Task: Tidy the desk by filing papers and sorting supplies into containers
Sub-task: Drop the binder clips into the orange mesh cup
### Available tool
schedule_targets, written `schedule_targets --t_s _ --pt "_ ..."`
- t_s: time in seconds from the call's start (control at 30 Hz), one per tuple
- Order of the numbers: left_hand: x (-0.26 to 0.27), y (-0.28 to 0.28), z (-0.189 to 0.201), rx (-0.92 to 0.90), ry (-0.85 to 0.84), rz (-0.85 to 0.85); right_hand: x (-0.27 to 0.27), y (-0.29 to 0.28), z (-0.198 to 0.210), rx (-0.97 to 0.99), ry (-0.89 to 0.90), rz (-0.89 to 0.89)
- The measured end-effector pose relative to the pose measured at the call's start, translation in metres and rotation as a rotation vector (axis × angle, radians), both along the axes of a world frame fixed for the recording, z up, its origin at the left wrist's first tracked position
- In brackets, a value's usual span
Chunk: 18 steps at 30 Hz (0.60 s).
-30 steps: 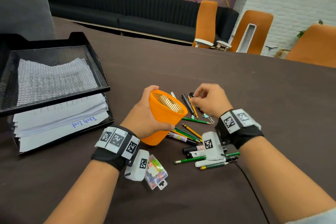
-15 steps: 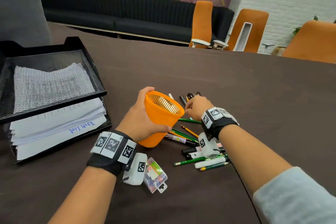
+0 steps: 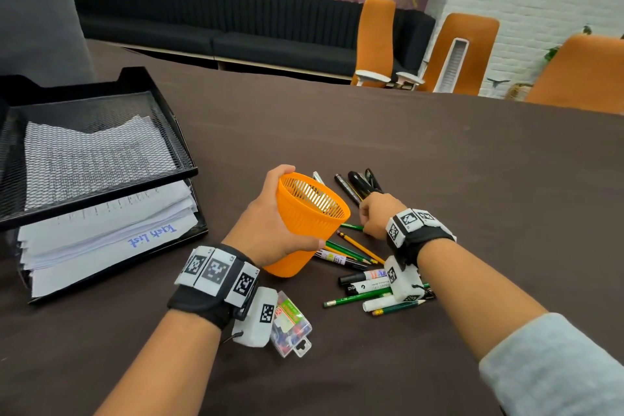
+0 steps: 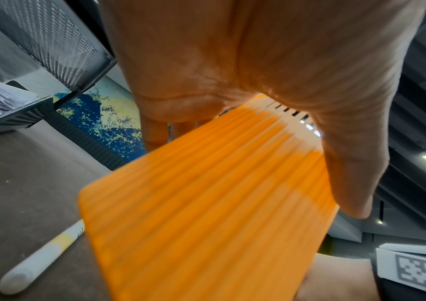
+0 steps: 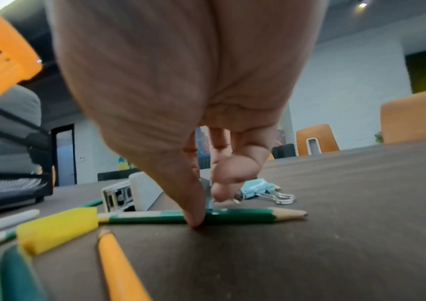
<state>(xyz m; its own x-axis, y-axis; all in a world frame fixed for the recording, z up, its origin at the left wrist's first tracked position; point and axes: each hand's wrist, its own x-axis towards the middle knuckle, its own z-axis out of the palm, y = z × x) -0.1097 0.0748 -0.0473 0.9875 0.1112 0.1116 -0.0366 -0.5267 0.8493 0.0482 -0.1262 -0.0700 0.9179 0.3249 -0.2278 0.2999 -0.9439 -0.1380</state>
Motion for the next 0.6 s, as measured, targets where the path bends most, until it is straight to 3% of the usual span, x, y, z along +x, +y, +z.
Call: schedule_targets --t_s 0.13,0.27,0.43,0.53,0.6 --pt "0.000 0.002 0.001 0.003 -0.005 0.006 -0.008 -0.014 0.013 0.150 0.002 -0.039" --pt "0.001 0.002 -0.001 0.024 0.003 0.010 -0.031 -0.010 0.054 0.537 -0.146 0.002" --pt "0.002 -0.008 -0.004 0.010 -0.007 -0.018 -0.056 0.000 0.104 0.916 -0.038 0.136" --pt "0.003 -0.012 -0.004 -0.009 -0.033 -0.023 -0.028 -0.013 0.098 0.923 -0.149 -0.019" --pt "0.003 -0.011 -0.004 -0.012 -0.036 -0.025 -0.004 -0.025 0.078 0.754 -0.211 -0.139"
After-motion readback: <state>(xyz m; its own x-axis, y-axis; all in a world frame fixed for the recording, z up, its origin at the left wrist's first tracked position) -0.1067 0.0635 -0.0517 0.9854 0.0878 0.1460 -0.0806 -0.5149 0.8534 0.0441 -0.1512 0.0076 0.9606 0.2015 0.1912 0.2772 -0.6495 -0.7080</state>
